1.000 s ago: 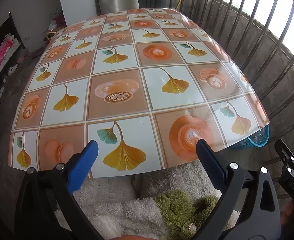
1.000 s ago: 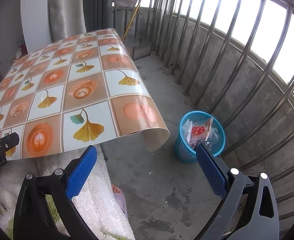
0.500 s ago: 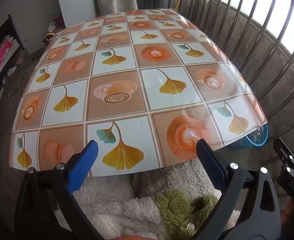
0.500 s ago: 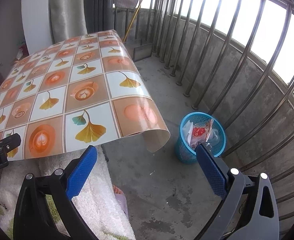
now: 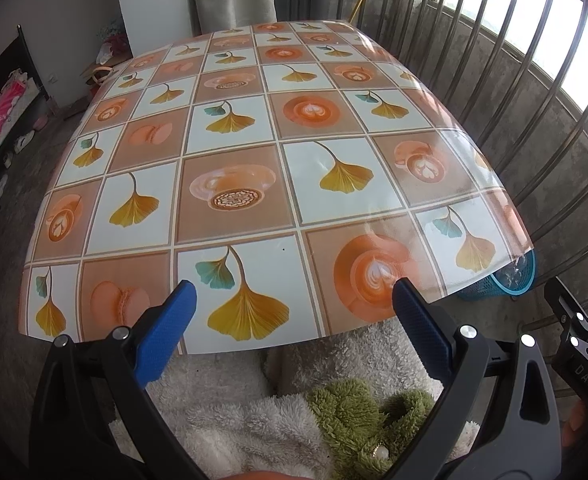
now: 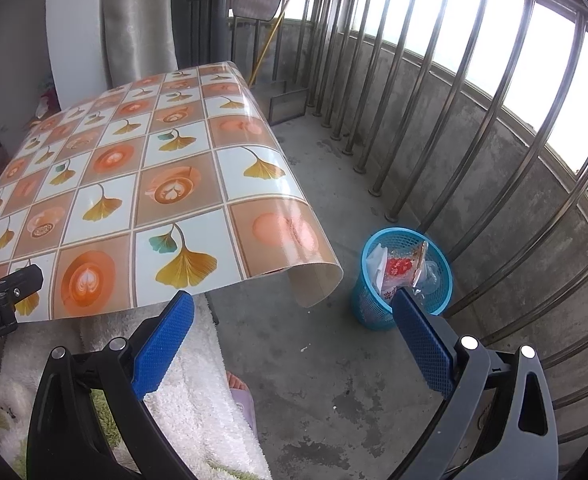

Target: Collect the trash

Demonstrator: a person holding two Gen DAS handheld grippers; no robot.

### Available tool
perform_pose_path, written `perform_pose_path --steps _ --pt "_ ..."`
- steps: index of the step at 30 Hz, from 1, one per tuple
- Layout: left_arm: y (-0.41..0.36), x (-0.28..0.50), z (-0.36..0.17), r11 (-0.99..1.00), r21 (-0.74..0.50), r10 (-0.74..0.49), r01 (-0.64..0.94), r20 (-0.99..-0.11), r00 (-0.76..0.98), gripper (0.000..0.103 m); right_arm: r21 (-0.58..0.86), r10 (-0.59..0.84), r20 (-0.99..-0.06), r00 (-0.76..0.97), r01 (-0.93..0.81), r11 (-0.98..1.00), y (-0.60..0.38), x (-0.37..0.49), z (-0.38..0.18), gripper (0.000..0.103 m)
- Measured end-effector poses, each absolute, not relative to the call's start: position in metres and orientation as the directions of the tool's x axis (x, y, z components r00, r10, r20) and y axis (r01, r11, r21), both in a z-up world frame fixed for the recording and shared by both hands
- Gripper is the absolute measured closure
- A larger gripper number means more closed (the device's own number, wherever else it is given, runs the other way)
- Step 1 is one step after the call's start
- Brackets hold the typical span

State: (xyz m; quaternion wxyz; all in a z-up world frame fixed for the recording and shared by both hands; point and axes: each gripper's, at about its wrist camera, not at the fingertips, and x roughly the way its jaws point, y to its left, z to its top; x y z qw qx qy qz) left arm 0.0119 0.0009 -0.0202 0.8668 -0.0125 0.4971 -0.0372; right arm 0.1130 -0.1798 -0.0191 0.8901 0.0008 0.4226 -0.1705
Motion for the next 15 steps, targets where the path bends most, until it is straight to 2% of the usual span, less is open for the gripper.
perform_pose_path --steps 15 --pt "0.0031 0.0120 -0.0199 0.997 -0.063 -0.079 0.049 -0.862 0.501 0.009 -0.139 -0.296 -0.755 0.586 0.299 0.944 -0.1744 0.1156 -0.0199 0.006"
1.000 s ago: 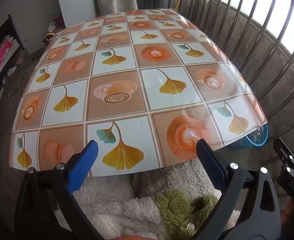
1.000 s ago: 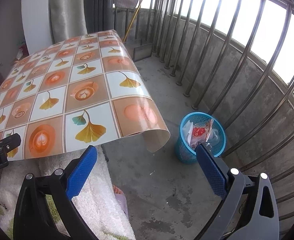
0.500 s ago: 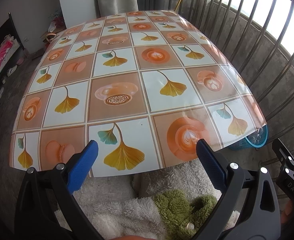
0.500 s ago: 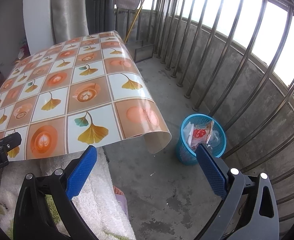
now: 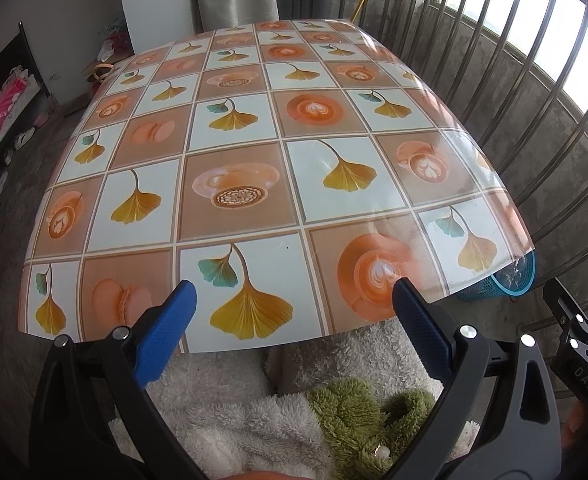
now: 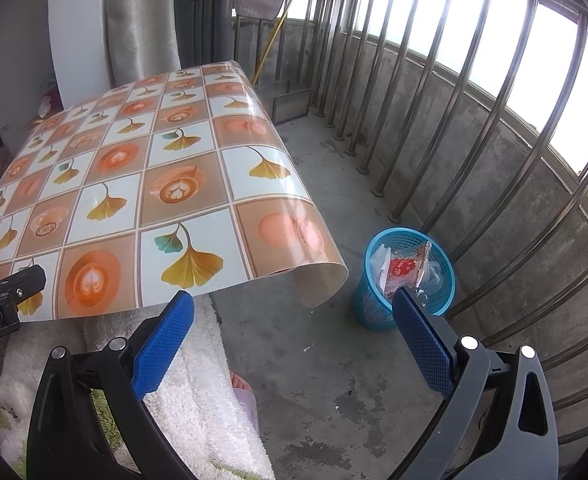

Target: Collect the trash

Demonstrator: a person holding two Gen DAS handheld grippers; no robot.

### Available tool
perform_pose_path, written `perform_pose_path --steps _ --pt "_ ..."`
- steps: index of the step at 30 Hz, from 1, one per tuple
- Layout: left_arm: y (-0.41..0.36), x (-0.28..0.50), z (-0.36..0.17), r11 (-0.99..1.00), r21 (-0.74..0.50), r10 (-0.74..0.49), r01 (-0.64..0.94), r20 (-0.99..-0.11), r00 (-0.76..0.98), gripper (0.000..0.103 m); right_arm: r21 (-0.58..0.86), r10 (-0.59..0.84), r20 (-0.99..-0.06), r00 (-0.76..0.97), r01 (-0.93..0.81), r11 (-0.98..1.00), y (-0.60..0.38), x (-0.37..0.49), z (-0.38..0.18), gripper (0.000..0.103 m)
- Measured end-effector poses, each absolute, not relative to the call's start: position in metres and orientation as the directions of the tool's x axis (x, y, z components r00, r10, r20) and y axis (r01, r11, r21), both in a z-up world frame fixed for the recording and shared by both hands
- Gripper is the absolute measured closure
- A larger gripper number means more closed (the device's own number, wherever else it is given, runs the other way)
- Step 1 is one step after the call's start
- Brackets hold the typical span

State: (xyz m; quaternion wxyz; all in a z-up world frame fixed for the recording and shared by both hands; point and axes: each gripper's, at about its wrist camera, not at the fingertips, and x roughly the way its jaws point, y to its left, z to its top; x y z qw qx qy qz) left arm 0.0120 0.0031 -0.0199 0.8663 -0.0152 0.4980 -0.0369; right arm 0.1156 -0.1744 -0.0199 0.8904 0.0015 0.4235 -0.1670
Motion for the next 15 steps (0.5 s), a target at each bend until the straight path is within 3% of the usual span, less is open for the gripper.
perform_pose_path --steps 15 --pt "0.0076 0.0095 -0.0244 0.997 -0.068 -0.081 0.045 -0.865 0.496 0.009 -0.134 -0.288 -0.758 0.585 0.292 0.947 -0.1706 0.1168 -0.0221 0.006"
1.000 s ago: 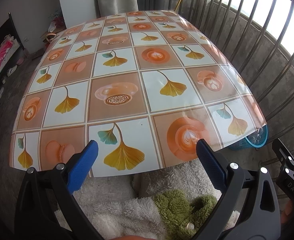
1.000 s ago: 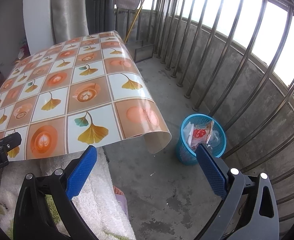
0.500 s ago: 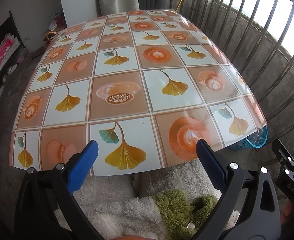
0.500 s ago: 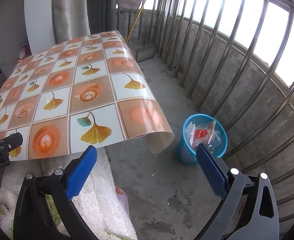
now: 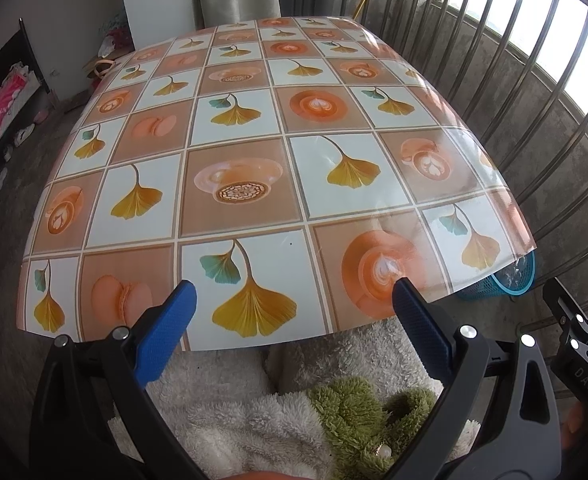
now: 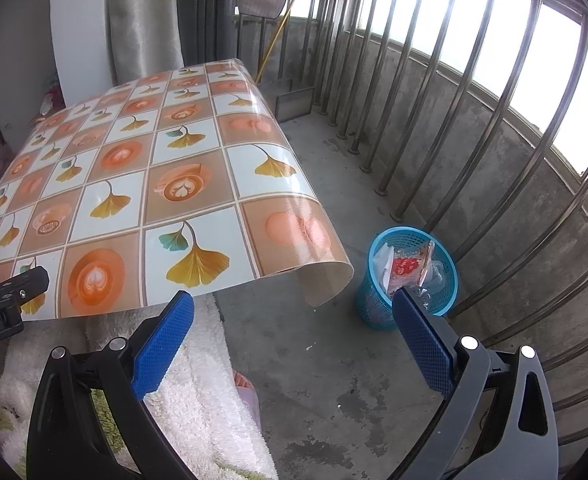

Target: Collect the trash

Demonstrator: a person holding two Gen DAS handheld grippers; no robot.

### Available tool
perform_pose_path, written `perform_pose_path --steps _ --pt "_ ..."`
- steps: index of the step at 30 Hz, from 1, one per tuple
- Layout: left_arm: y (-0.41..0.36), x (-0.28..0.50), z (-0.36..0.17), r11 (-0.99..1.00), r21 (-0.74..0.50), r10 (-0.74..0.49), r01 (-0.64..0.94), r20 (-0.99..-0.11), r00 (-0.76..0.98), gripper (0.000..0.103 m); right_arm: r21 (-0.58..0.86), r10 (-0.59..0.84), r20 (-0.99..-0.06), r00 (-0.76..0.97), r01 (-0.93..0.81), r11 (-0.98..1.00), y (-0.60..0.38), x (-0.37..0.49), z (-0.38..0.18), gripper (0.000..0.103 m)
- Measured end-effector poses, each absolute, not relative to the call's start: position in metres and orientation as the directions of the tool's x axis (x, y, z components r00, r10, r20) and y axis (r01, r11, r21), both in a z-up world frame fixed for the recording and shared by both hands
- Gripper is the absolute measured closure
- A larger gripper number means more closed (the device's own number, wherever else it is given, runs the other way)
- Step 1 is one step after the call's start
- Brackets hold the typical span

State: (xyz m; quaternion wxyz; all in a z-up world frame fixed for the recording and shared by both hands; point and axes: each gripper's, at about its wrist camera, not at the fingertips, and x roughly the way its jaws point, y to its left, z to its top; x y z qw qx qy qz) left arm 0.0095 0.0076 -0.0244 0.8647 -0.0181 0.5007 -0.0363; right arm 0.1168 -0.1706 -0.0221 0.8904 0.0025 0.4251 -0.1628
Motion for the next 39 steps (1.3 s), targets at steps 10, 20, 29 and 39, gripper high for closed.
perform_pose_path --steps 10,20,29,39 --pt "0.0083 0.0104 -0.0253 0.997 -0.069 -0.082 0.046 -0.865 0.495 0.009 -0.133 -0.287 -0.758 0.586 0.291 0.947 -0.1711 0.1163 -0.0225 0.006" --pt "0.0089 0.0093 -0.0270 0.996 -0.069 -0.084 0.048 -0.866 0.492 0.009 -0.131 -0.285 -0.758 0.586 0.292 0.948 -0.1694 0.1162 -0.0234 0.006" --pt "0.0072 0.0086 -0.0282 0.996 -0.067 -0.084 0.052 -0.869 0.487 0.009 -0.127 -0.282 -0.759 0.587 0.291 0.948 -0.1704 0.1162 -0.0234 0.006" --pt "0.0066 0.0108 -0.0285 0.996 -0.069 -0.087 0.056 -0.876 0.474 0.009 -0.113 -0.272 -0.767 0.581 0.294 0.949 -0.1677 0.1167 -0.0249 0.006"
